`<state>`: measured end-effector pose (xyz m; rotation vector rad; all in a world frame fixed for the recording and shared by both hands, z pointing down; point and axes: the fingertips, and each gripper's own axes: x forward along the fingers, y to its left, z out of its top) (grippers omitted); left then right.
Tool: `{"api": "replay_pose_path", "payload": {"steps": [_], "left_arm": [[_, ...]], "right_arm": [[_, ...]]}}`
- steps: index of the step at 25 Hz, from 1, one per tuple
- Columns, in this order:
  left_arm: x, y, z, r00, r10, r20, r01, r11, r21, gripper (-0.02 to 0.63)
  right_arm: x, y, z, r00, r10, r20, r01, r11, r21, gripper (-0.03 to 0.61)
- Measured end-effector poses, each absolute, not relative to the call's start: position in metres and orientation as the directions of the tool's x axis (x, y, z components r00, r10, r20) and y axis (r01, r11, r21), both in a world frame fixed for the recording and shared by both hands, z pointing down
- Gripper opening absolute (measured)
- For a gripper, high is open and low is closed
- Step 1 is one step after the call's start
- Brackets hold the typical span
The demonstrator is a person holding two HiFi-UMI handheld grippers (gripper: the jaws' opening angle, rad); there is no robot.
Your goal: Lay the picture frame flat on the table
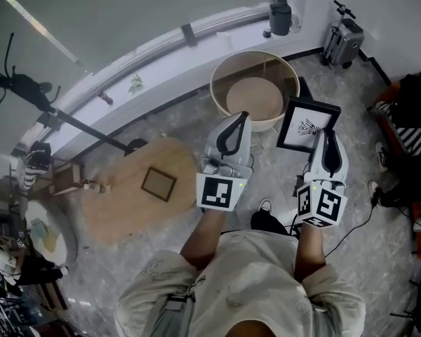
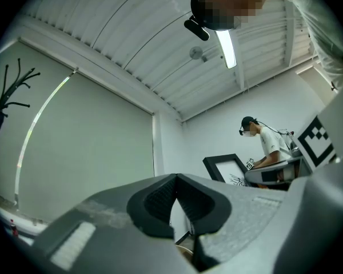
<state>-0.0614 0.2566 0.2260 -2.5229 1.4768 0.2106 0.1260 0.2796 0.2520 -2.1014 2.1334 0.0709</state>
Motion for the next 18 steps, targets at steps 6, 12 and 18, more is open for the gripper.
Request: {"api": "replay_pose_path", "payload": {"steps": [6, 12, 18], "left_arm": [[-0.034, 0.225, 0.223, 0.491, -0.841, -0.226, -0.871, -0.476, -0.12, 0.003], [-0.01, 0.195, 0.226, 0.496, -0.841, -0.214, -0.868, -0.481, -0.123, 0.003], [0.011, 0.172, 0.229, 0.498, -0.842, -0.209, -0.867, -0.482, -0.125, 0.003]], "right_arm": [[0.15, 0.249, 0.251, -0.015, -0.99, -0.141, -0.998, 0.024, -0.063, 0.069], [0.175, 0.221, 0.253, -0.015, -0.991, -0.131, -0.998, 0.024, -0.065, 0.069], [0.192, 0.197, 0.255, -0.023, -0.991, -0.134, -0.998, 0.031, -0.058, 0.069]]}}
